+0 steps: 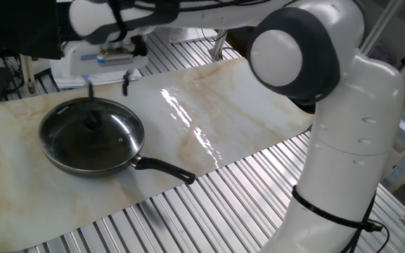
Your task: Cover the pot with the lid
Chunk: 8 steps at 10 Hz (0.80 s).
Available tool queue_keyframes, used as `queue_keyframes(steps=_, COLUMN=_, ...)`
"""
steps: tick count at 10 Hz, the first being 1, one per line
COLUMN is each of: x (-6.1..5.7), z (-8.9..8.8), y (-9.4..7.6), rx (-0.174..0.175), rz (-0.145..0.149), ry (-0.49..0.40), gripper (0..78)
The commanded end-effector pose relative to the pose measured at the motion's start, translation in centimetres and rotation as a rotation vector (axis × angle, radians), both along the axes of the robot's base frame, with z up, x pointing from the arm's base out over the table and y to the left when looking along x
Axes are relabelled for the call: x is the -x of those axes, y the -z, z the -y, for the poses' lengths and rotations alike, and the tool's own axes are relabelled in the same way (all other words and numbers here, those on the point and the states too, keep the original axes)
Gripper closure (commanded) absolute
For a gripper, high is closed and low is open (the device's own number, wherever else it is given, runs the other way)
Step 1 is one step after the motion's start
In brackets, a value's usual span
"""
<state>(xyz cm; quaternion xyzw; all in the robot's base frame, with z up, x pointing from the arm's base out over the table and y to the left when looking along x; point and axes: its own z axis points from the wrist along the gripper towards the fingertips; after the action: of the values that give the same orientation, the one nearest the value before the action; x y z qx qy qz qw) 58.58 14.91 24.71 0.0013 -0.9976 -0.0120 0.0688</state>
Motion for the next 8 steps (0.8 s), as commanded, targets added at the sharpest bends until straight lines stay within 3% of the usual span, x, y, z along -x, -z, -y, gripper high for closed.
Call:
queue_keyframes(steps=1, x=0.6, z=4.9, y=-3.0, rx=0.061, rz=-0.004, ry=-0.098, gripper=0.1)
queue_keyframes(steps=3, x=1.7, z=7.3, y=-4.5, rx=0.071, rz=-0.019, ry=-0.094, gripper=0.1)
queue_keyframes(steps=4, x=1.9, z=7.6, y=-4.7, rx=0.08, rz=-0.022, ry=-0.09, gripper=0.1)
queue_keyframes(steps=5, x=2.5, z=8.4, y=-5.4, rx=0.119, rz=-0.023, ry=-0.097, gripper=0.1)
queue_keyframes(steps=6, x=2.8, z=9.0, y=-5.7, rx=0.129, rz=-0.022, ry=-0.095, gripper=0.1)
queue_keyframes(steps=8, x=3.0, z=10.7, y=-5.5, rx=0.112, rz=-0.023, ry=-0.109, gripper=0.1)
